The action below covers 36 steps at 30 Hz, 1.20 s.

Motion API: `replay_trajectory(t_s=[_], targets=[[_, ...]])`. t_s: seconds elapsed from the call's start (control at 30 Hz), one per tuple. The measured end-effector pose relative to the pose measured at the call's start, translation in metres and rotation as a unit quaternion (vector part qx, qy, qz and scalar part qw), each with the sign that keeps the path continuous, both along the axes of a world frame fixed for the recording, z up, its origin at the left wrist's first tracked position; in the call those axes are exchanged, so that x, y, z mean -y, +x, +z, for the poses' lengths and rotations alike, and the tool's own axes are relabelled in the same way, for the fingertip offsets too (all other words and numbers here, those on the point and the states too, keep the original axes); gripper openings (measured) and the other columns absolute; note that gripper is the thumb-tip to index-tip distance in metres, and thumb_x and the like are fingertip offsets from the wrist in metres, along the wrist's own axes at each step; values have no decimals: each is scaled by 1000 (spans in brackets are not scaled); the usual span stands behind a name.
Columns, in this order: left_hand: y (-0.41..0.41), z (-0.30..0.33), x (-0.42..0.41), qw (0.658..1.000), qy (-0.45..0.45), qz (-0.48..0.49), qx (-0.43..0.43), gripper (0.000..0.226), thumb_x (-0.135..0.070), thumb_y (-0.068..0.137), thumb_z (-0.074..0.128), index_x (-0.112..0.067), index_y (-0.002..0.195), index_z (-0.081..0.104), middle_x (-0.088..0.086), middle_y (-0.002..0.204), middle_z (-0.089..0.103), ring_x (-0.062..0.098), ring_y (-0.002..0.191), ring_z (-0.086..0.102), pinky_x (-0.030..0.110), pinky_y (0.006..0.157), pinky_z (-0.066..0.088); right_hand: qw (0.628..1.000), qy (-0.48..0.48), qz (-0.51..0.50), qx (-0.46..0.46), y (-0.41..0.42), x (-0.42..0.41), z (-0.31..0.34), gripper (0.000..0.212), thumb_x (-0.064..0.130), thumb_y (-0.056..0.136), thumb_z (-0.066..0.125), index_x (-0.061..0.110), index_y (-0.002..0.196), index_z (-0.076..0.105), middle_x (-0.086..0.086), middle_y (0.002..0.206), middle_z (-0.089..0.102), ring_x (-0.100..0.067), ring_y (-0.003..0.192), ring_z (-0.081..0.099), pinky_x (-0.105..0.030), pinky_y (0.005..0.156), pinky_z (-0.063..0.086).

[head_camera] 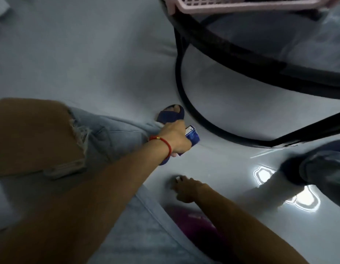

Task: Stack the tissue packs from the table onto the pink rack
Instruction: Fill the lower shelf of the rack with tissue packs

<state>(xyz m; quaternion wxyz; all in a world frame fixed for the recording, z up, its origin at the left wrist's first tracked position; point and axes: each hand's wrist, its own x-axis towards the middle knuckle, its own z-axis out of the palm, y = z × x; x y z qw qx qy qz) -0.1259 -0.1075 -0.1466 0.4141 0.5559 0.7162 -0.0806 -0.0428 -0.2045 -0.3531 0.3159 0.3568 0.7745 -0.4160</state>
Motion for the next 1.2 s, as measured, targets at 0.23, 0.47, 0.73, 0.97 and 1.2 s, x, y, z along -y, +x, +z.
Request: replay_trajectory(t_s=[0.23,0.47,0.73,0.97,1.2], targets=[[-4,-10,-6,999,-6,35,35,39,-6,87,68,-14,122,52,10,115,63,30,94,69,41,72,66,934,-77,-331,-109,65,-30,2,29,6,96,55,16,115,76,-4,121,72,-20,112,65,-24,93,50],[-5,18,-3,1000,26,10,-15,53,-5,80,67,-8,130,48,14,113,65,35,98,70,38,75,60,819,-181,-473,-271,136,-61,134,22,-1,98,61,12,115,64,-19,110,71,-24,92,69,-35,78,59],[2,98,12,956,127,52,259,41,0,86,69,-27,113,54,6,103,69,23,80,77,40,71,65,772,-56,-511,-373,168,-42,296,44,4,96,65,23,135,55,-7,119,73,-35,104,73,-49,79,62],[35,157,-10,854,139,85,494,50,16,88,62,-21,121,61,15,104,77,32,93,76,40,70,63,743,47,-484,-460,189,-68,391,30,3,99,58,9,128,58,-14,116,75,-35,101,73,-39,79,62],[67,189,-72,853,172,71,489,44,17,88,61,-14,119,61,16,102,75,27,78,76,39,64,65,768,110,-447,-446,222,-135,409,33,-5,93,66,6,124,61,-17,113,75,-29,99,72,-30,83,60]])
